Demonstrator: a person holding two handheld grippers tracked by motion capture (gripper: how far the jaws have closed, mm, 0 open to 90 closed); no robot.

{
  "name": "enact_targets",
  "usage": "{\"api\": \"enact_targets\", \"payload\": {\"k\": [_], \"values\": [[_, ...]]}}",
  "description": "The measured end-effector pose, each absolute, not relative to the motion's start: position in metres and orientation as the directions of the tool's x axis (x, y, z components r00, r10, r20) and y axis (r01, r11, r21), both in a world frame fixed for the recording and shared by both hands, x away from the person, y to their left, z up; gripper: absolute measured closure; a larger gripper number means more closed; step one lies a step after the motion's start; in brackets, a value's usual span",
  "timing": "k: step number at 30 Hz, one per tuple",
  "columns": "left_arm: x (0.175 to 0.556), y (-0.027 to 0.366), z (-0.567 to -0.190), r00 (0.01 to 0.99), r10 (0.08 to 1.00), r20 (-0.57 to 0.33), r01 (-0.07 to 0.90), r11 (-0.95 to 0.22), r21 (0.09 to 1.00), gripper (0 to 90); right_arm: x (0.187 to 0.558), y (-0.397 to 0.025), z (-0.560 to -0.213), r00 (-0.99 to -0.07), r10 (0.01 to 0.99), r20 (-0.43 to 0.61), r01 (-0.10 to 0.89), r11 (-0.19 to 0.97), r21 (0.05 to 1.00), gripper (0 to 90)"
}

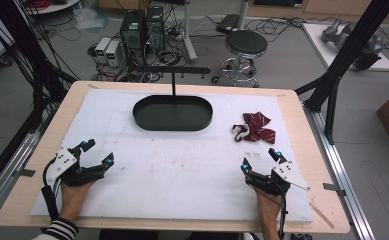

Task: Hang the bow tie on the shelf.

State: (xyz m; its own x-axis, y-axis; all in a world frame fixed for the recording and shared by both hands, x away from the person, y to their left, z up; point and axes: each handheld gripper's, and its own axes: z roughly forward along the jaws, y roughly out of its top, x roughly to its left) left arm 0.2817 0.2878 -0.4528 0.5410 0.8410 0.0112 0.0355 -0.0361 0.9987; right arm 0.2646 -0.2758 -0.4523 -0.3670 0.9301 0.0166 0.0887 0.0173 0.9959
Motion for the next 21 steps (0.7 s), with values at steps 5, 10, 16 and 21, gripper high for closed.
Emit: {"api": "enact_targets", "payload": {"k": [5,10,16,21], "values": [[0.281,0.288,-0.453,0.54,0.841,0.012,0.032,-0.034,0.999,14.7,0.266,-0.277,-0.451,-0.369,0.929,0.037,0.11,0.004,0.994,3.2],[0.281,0.288,-0.453,0.543,0.84,0.011,0.032,-0.033,0.999,14.8,0.267,-0.28,-0.442,-0.359,0.933,0.017,0.102,0.021,0.995,3.2],[0.282,0.288,-0.453,0.543,0.84,0.01,0.034,-0.035,0.999,14.8,0.277,-0.287,-0.422,-0.345,0.938,0.022,0.157,0.035,0.987,3.2],[0.281,0.288,-0.453,0.54,0.841,0.01,0.033,-0.033,0.999,14.8,0.291,-0.289,-0.4,-0.344,0.939,0.013,0.189,0.056,0.98,3.2]]}}
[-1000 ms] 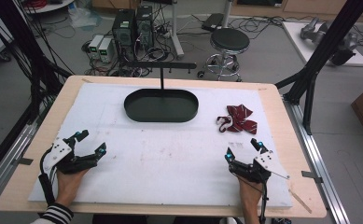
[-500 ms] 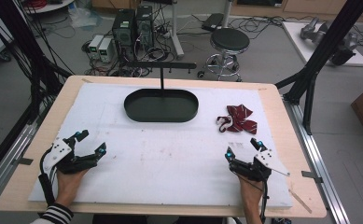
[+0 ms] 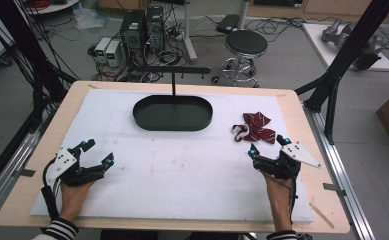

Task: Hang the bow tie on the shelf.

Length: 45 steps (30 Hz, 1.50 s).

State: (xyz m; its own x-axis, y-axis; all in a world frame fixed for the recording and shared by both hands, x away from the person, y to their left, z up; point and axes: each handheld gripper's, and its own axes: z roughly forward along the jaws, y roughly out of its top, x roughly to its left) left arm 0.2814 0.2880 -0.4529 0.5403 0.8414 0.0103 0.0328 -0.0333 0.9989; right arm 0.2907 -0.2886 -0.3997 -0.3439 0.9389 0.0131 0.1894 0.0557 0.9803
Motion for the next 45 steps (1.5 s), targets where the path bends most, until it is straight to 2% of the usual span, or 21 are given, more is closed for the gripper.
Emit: {"api": "enact_targets", "payload": {"k": [15,23,28,30,35,38,41,45], "values": [[0.282,0.288,-0.453,0.539,0.842,0.011,0.035,-0.036,0.999,14.8,0.336,-0.285,-0.372,-0.337,0.941,-0.02,0.297,0.126,0.946,3.3],[0.282,0.288,-0.453,0.538,0.843,0.008,0.037,-0.033,0.999,14.8,0.374,-0.284,-0.357,-0.331,0.943,-0.019,0.422,0.166,0.891,3.3],[0.282,0.288,-0.453,0.539,0.842,0.008,0.037,-0.033,0.999,14.8,0.389,-0.281,-0.358,-0.348,0.938,-0.009,0.485,0.188,0.854,4.4],[0.282,0.288,-0.453,0.539,0.842,0.008,0.037,-0.033,0.999,14.8,0.403,-0.274,-0.359,-0.382,0.924,-0.024,0.534,0.242,0.81,4.3],[0.282,0.289,-0.453,0.54,0.842,0.007,0.037,-0.032,0.999,14.8,0.415,-0.268,-0.357,-0.383,0.923,-0.034,0.54,0.254,0.803,4.4],[0.282,0.289,-0.453,0.541,0.841,0.006,0.037,-0.03,0.999,14.8,0.428,-0.266,-0.357,-0.375,0.927,-0.027,0.582,0.258,0.771,4.5],[0.282,0.289,-0.453,0.541,0.841,0.002,0.039,-0.027,0.999,14.8,0.432,-0.265,-0.357,-0.381,0.924,-0.033,0.571,0.263,0.778,7.7],[0.282,0.289,-0.453,0.541,0.841,0.002,0.039,-0.028,0.999,14.8,0.439,-0.264,-0.368,-0.401,0.916,-0.02,0.623,0.289,0.727,7.8]]}}
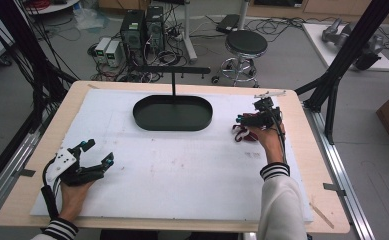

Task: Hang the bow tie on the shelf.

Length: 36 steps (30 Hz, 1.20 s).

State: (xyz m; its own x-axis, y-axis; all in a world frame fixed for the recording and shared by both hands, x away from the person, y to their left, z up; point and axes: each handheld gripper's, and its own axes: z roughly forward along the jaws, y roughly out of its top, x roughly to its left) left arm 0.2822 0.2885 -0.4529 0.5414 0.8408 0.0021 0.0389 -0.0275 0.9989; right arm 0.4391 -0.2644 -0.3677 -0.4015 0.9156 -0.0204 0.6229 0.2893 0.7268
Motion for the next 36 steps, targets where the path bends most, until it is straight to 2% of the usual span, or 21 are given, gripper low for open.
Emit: {"api": "enact_targets", "payload": {"k": [3,4,5,6,17,21,22,23,25,28,36], "values": [[0.282,0.289,-0.453,0.541,0.841,0.001,0.039,-0.027,0.999,14.8,0.443,-0.263,-0.374,-0.406,0.914,-0.022,0.65,0.306,0.696,7.9],[0.282,0.289,-0.453,0.541,0.841,0.002,0.039,-0.027,0.999,14.8,0.443,-0.262,-0.375,-0.404,0.915,-0.025,0.657,0.309,0.688,13.4],[0.282,0.289,-0.453,0.541,0.841,0.002,0.039,-0.027,0.999,14.8,0.444,-0.262,-0.376,-0.414,0.91,-0.034,0.653,0.323,0.685,13.4],[0.282,0.289,-0.453,0.541,0.841,0.004,0.04,-0.03,0.999,14.8,0.444,-0.262,-0.376,-0.414,0.91,-0.034,0.653,0.323,0.685,18.8],[0.282,0.289,-0.453,0.541,0.841,0.002,0.039,-0.027,0.999,14.8,0.453,-0.264,-0.392,-0.376,0.925,0.046,0.73,0.265,0.63,19.8],[0.282,0.289,-0.453,0.541,0.841,-0.001,0.04,-0.025,0.999,14.8,0.457,-0.266,-0.399,-0.351,0.934,0.058,0.758,0.248,0.603,29.2],[0.282,0.289,-0.453,0.541,0.841,-0.001,0.04,-0.025,0.999,14.8,0.457,-0.266,-0.399,-0.351,0.934,0.058,0.758,0.248,0.603,29.2],[0.282,0.289,-0.453,0.541,0.841,0.0,0.04,-0.025,0.999,14.8,0.458,-0.266,-0.4,-0.341,0.938,0.066,0.768,0.238,0.594,34.1],[0.282,0.289,-0.453,0.541,0.841,-0.001,0.04,-0.025,0.999,14.8,0.458,-0.266,-0.401,-0.342,0.937,0.065,0.772,0.241,0.588,36.0],[0.282,0.289,-0.453,0.54,0.842,-0.002,0.041,-0.024,0.999,14.9,0.46,-0.264,-0.405,-0.334,0.941,0.059,0.787,0.245,0.566,44.8],[0.282,0.289,-0.453,0.54,0.842,-0.002,0.042,-0.024,0.999,14.9,0.461,-0.267,-0.408,-0.293,0.954,0.068,0.823,0.215,0.526,58.4]]}}
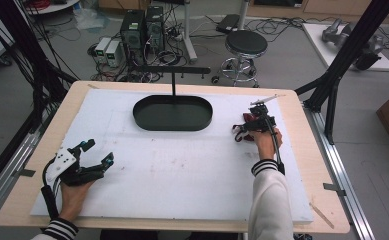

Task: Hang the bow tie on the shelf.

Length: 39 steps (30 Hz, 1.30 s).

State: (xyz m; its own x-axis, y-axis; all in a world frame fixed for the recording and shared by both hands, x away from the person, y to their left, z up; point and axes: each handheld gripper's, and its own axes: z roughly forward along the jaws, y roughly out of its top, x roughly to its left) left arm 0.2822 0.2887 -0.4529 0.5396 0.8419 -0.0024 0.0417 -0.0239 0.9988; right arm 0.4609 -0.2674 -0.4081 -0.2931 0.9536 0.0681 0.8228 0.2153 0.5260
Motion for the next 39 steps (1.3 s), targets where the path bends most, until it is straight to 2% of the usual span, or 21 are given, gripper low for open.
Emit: {"api": "enact_targets", "payload": {"k": [7,10,16,21,32,34,39], "values": [[0.2823,0.2887,-0.4529,0.539,0.842,-0.003,0.043,-0.024,0.999,14.9,0.4606,-0.2685,-0.4091,-0.289,0.955,0.068,0.829,0.214,0.517,64.6],[0.2823,0.2887,-0.4529,0.539,0.842,-0.002,0.043,-0.025,0.999,14.9,0.4601,-0.2664,-0.4092,-0.277,0.959,0.05,0.834,0.215,0.509,71.7],[0.2824,0.2887,-0.4529,0.539,0.842,-0.003,0.043,-0.024,0.999,14.9,0.4599,-0.2665,-0.4097,-0.287,0.957,0.039,0.83,0.228,0.508,80.2],[0.2823,0.2887,-0.4529,0.539,0.843,-0.002,0.042,-0.025,0.999,15.0,0.4582,-0.2669,-0.4104,-0.291,0.956,0.029,0.823,0.234,0.518,82.4],[0.2822,0.2886,-0.4528,0.539,0.843,0.002,0.041,-0.029,0.999,15.0,0.4554,-0.2692,-0.4064,-0.289,0.957,0.032,0.807,0.225,0.546,80.8],[0.2822,0.2886,-0.4528,0.539,0.843,0.003,0.041,-0.029,0.999,15.0,0.4542,-0.2686,-0.4042,-0.288,0.957,0.031,0.806,0.225,0.548,86.8],[0.2822,0.2886,-0.4528,0.538,0.843,0.002,0.041,-0.029,0.999,15.0,0.4537,-0.2689,-0.4032,-0.282,0.959,0.035,0.806,0.217,0.55,87.1]]}}
